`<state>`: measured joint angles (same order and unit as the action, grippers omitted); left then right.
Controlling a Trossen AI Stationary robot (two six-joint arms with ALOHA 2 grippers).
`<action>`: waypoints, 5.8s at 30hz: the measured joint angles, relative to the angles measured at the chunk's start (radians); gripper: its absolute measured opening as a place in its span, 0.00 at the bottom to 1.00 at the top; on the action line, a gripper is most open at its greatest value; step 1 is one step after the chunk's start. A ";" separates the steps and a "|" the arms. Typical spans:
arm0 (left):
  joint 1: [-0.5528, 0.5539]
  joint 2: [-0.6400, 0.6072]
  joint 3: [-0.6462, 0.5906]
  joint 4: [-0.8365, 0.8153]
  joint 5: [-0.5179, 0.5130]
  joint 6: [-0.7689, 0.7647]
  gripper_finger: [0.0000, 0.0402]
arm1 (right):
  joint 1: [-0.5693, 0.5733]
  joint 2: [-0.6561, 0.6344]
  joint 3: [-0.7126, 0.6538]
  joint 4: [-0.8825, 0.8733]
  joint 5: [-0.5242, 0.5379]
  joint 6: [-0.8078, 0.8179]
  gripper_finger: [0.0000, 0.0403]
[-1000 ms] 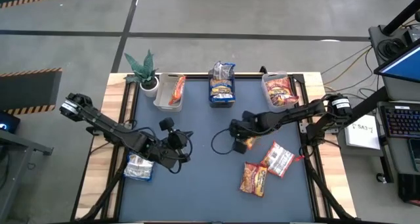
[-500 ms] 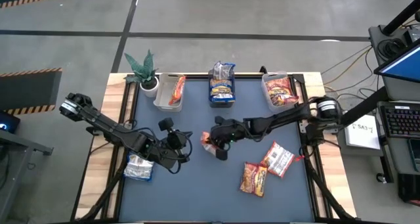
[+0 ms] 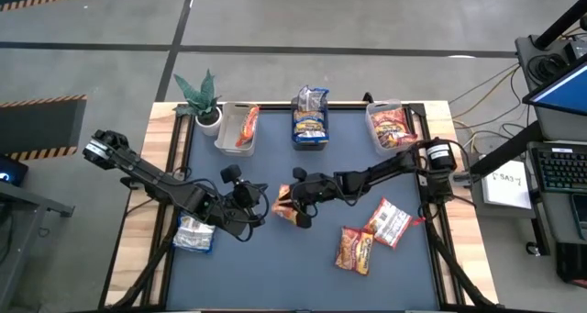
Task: Sort Maruchan noodles
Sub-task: Put the orange pack noodle into the gray bin
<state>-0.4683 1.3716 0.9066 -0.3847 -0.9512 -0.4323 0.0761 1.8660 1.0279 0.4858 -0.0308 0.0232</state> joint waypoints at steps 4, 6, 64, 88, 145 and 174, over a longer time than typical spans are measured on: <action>0.000 0.000 0.000 0.000 0.000 -0.015 0.00 | 0.000 -0.005 0.000 -0.005 0.005 0.003 0.25; 0.000 0.000 0.000 0.000 0.001 -0.044 0.00 | 0.000 -0.019 0.000 -0.035 0.005 0.003 0.28; 0.192 0.507 -0.006 0.524 0.383 -0.010 0.00 | -0.024 -0.426 -0.315 0.065 0.005 -0.154 0.12; 0.141 0.294 -0.017 0.007 0.399 -0.108 0.00 | -0.041 -0.425 -0.318 0.033 0.005 -0.053 0.12; 0.013 -0.072 -0.319 0.131 0.259 -0.734 0.26 | -0.135 -0.088 -0.088 0.086 -0.056 0.183 0.06; 0.020 -0.049 -0.320 0.138 0.200 -0.928 0.46 | -0.077 0.171 0.130 -0.055 -0.055 -0.048 0.02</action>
<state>-0.4480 1.3222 0.5865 -0.2463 -0.7511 -1.3608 -0.0013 2.0369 1.1580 0.4308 -0.0860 -0.0250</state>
